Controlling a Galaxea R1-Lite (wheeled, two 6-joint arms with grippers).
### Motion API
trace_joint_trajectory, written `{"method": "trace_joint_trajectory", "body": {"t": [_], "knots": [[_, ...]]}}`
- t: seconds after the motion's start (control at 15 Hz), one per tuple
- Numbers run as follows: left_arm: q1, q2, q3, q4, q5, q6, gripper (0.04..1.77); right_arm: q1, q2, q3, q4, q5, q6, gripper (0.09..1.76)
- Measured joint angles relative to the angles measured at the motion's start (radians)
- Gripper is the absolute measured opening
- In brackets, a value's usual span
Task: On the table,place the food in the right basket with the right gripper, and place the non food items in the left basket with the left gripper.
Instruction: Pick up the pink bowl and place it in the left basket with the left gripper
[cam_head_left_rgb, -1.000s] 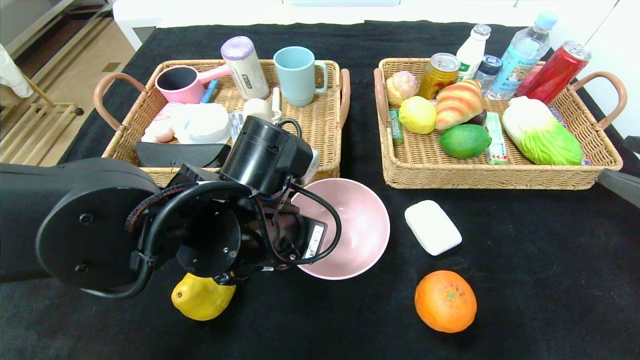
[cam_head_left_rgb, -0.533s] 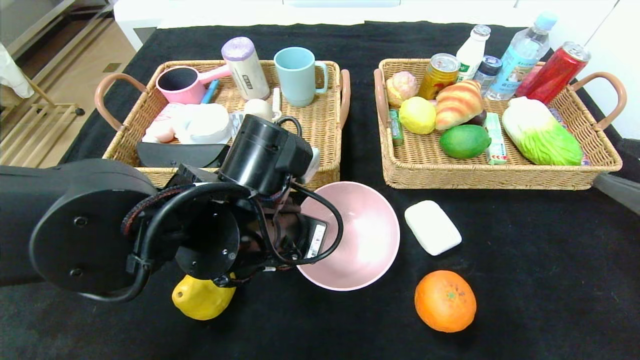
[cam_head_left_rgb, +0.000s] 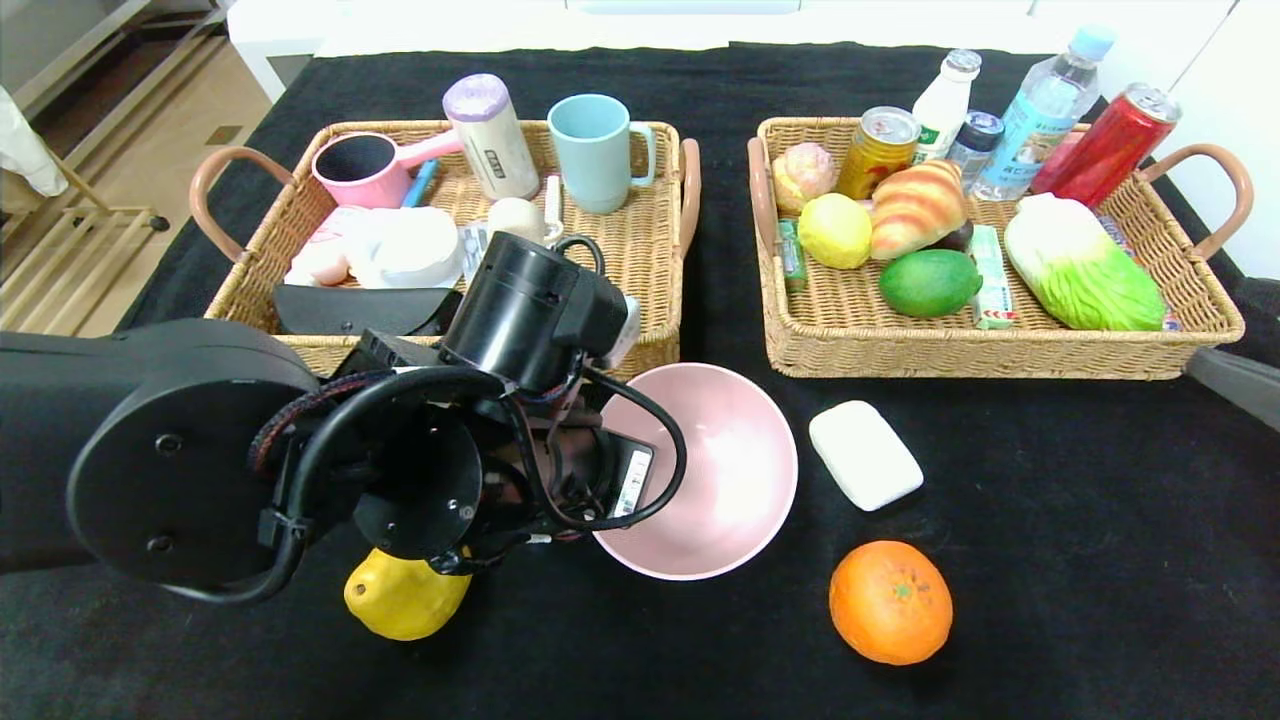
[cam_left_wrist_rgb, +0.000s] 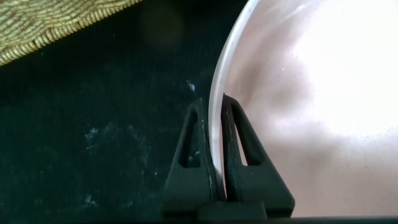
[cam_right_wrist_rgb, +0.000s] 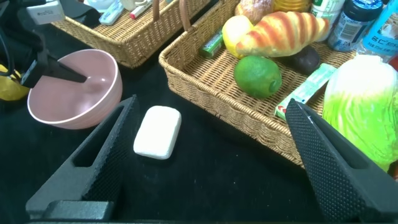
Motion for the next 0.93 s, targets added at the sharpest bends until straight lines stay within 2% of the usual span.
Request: {"method": "trace_joint_trajectory", "body": {"t": [0.33,0.6,0.93], "knots": [[-0.003,-0.008,-0.007,0.003,-0.001,0.001,0.21,0.001,0.0,0.003,0.0,0.001,-0.001,1.71],[-0.016,-0.061,0.0,0.011,-0.096,0.003,0.19,0.003,0.0,0.002,0.001,0.019,0.0,1.71],[-0.027,-0.12,0.008,0.003,-0.1,-0.002,0.19,0.003,0.0,0.002,0.003,0.031,0.0,1.71]]}}
